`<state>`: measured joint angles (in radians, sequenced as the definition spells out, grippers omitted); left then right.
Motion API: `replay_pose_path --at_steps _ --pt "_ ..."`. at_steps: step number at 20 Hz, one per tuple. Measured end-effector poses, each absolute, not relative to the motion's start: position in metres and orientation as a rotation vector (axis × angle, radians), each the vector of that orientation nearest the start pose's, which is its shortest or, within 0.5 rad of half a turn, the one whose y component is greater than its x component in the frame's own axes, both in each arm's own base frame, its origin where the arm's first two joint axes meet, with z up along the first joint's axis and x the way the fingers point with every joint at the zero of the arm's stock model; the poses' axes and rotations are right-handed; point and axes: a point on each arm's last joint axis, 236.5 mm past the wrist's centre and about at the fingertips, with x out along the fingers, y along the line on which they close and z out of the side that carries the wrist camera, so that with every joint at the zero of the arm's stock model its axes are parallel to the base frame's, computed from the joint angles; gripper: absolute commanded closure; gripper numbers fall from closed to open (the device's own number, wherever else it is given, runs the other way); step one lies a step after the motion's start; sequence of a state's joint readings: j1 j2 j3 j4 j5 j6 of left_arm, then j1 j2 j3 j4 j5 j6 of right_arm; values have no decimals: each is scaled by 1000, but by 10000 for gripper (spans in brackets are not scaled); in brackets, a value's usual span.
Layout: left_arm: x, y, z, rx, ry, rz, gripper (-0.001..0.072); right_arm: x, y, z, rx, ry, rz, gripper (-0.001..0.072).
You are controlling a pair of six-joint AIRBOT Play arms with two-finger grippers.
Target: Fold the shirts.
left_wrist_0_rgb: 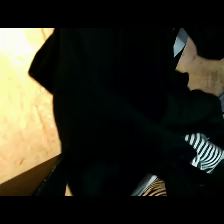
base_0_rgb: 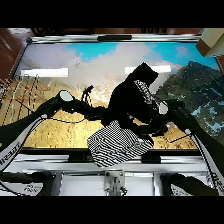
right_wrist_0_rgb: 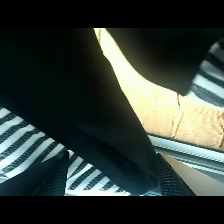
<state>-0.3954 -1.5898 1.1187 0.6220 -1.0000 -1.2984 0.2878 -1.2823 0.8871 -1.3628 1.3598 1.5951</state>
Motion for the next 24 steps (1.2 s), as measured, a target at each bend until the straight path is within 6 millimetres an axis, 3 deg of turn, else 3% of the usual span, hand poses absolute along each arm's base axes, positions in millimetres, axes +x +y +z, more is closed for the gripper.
replay_pose_path --at_steps 1,2,5,6,7,8,12,14,17,20,24 --pt "332 -319 -46 -541 1431 -768 276 227 118 -73 -33 1791 308 46" --pt "333 -323 -46 -567 1427 -774 334 224 118 -77 -39 1811 320 46" --pt "338 -332 -48 -624 1417 -776 602 219 119 -89 -56 1859 348 51" --pt "339 -333 -49 -633 1417 -774 653 218 119 -93 -59 1874 350 201" --pt "340 -334 -50 -640 1415 -776 653 216 119 -96 -63 1888 355 495" --pt "340 -335 -49 -642 1411 -781 654 214 118 -98 -64 1900 356 647" --pt "343 -339 -41 -631 1387 -819 655 217 113 -94 -101 1899 352 650" --pt "339 -344 -28 -601 1376 -883 655 233 92 -79 -208 1840 301 650" --pt "311 -360 -2 -522 1378 -1015 655 286 35 -23 -437 1632 108 651" --pt "276 -393 24 -486 1368 -1119 655 335 -19 72 -503 1355 -116 651" --pt "217 -461 49 -515 1342 -1229 626 344 -36 172 -349 1090 -188 651"
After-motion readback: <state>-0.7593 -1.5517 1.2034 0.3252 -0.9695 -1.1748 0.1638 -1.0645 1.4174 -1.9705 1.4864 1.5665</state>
